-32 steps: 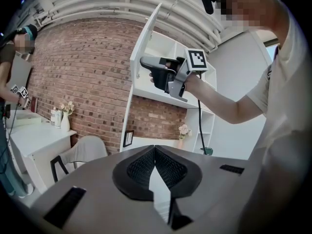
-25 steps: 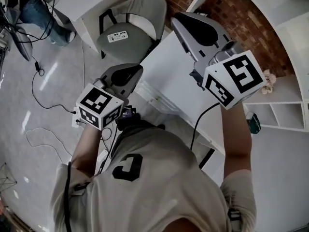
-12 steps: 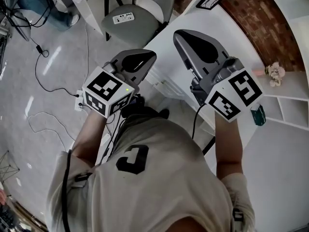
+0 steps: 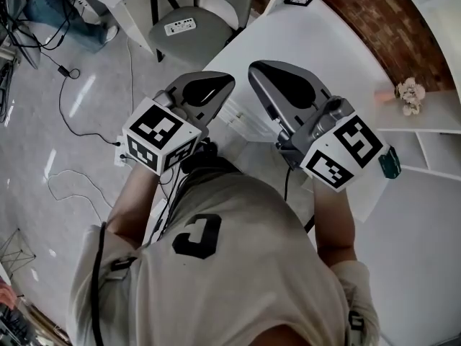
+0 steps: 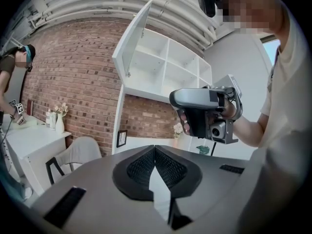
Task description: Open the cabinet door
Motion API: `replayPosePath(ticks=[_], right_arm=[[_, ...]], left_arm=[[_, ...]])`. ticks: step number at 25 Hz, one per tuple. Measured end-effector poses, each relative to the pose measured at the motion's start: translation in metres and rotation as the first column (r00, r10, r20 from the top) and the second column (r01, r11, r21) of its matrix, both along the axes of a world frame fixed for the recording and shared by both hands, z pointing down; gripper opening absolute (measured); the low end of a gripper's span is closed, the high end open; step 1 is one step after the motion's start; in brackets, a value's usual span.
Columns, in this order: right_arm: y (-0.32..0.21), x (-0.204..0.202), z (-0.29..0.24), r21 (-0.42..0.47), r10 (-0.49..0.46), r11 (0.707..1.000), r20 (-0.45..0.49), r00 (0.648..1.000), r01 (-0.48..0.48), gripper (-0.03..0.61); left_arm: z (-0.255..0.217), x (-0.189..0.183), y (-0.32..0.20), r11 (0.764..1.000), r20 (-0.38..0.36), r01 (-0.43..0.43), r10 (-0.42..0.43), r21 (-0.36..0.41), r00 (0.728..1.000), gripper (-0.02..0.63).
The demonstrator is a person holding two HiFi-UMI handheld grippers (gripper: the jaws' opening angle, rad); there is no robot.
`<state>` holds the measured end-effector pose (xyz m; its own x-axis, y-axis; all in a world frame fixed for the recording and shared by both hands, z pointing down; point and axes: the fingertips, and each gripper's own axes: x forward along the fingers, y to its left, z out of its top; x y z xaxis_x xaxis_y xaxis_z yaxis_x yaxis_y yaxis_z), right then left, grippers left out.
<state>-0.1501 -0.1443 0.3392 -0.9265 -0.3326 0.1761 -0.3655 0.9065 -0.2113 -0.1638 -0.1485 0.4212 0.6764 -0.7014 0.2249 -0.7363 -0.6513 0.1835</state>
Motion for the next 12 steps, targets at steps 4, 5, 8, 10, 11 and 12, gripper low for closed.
replayPosePath(ticks=[4,5,8,10,11,12], right_arm=[[0.009,0.039,0.0,-0.028,0.048,0.998,0.037,0.998,-0.047,0.026],[0.012,0.05,0.0,-0.036,0.059,0.998,0.046,0.997,-0.058,0.026],[0.02,0.082,-0.001,-0.055,0.09,0.995,0.077,0.993,-0.086,0.026],[0.027,0.102,0.0,-0.069,0.114,0.992,0.098,0.989,-0.107,0.026],[0.03,0.112,0.001,-0.078,0.127,0.99,0.105,0.986,-0.119,0.026],[0.033,0.122,0.003,-0.087,0.139,0.988,0.111,0.984,-0.13,0.026]], left_arm=[[-0.006,0.034,0.007,0.999,0.009,-0.034,0.034,0.015,0.999,0.017],[-0.008,0.044,0.009,0.999,0.014,-0.045,0.044,0.019,0.999,0.017],[-0.013,0.073,0.015,0.997,0.022,-0.067,0.066,0.033,0.998,0.017],[-0.015,0.089,0.02,0.996,0.026,-0.076,0.075,0.036,0.997,0.017],[-0.016,0.096,0.023,0.996,0.03,-0.081,0.08,0.037,0.996,0.017],[-0.016,0.103,0.025,0.996,0.035,-0.085,0.084,0.038,0.996,0.017]])
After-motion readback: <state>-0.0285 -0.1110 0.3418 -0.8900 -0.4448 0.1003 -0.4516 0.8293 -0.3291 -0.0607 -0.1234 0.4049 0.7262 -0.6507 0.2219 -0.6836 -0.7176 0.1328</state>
